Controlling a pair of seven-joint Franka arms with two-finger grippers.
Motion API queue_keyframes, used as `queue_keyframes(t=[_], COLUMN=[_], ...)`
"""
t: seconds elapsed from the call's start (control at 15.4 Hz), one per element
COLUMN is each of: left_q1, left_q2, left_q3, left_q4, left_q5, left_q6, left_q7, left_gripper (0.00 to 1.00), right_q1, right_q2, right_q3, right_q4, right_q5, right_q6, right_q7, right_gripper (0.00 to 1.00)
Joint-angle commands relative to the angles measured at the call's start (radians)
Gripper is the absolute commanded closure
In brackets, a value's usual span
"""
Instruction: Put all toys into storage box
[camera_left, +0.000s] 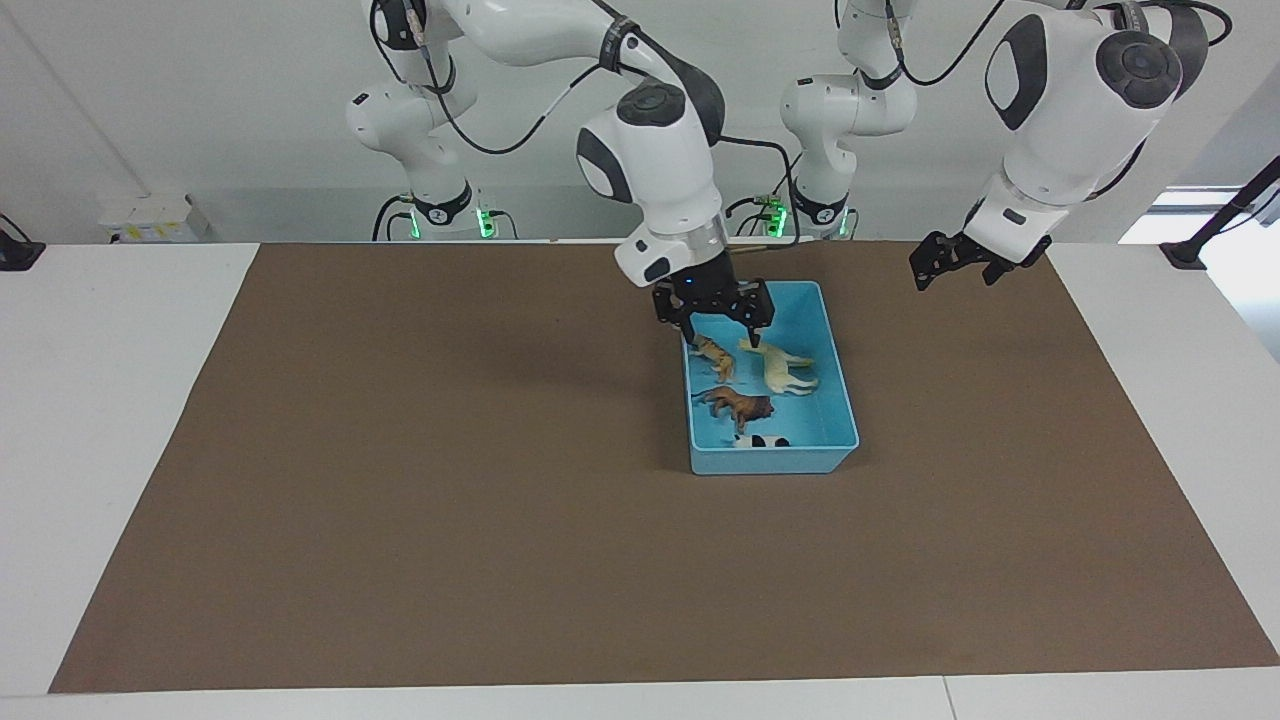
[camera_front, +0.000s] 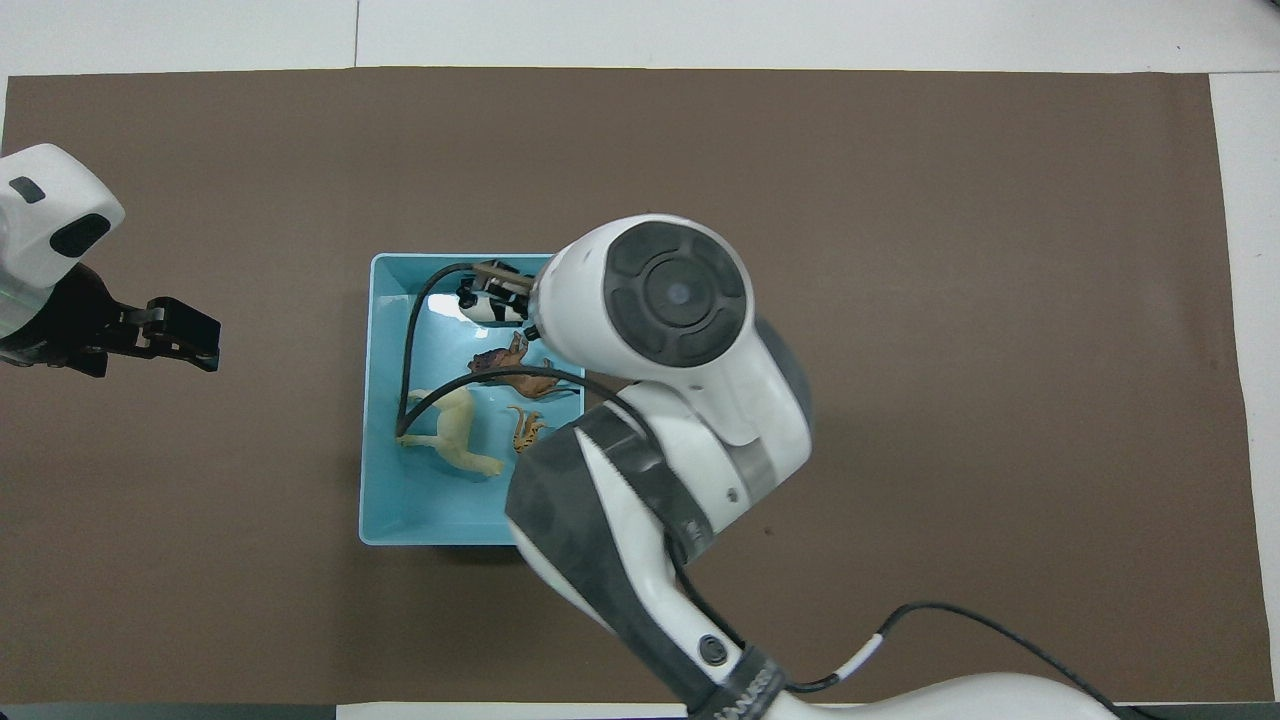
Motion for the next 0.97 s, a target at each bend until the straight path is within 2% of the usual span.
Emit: queue_keyframes(t=[0.0,0.13,0.26,0.45,0.71,0.91], left_q1=[0.01,0.01,0.01,0.01,0.01,0.01], left_q2=[-0.004,-0.006,-0.006,0.0,0.0,-0.003], left_q3=[-0.002,-0.002,-0.003,-0.002,-0.003,-0.003], left_q4=[0.017,0.029,0.028,0.046,0.034,0.025], left_q5=[-0.017,-0.017,-0.016,-0.022,-0.028,-0.028], left_q6=[-0.023,-0.029,-0.017,-0.014,0.003,0.026], left_q7=[0.018,0.012,0.012,0.013,0.016,0.016], left_gripper=[0.0,0.0,0.0,0.0,0.0,0.0], right_q1=[-0.17,-0.302,-0.402,-0.531,-0.576,-0.579], right_q2=[-0.062,-0.068,-0.068,-0.098,-0.204,-0.278], right_q3=[0.006,0.006,0.006,0.005,-0.004,-0.004], right_q4=[-0.028,-0.033,-0.033,-0.033,-0.031,-0.036], right_q5=[-0.016,-0.031,-0.048,-0.077,-0.128,-0.156], right_q6=[-0.097,-0.141,-0.164,-0.249,-0.501,-0.619], right_q7=[-0.328,-0.633,-0.792,-0.903,-0.912,-0.908], right_gripper=[0.0,0.0,0.0,0.0,0.0,0.0])
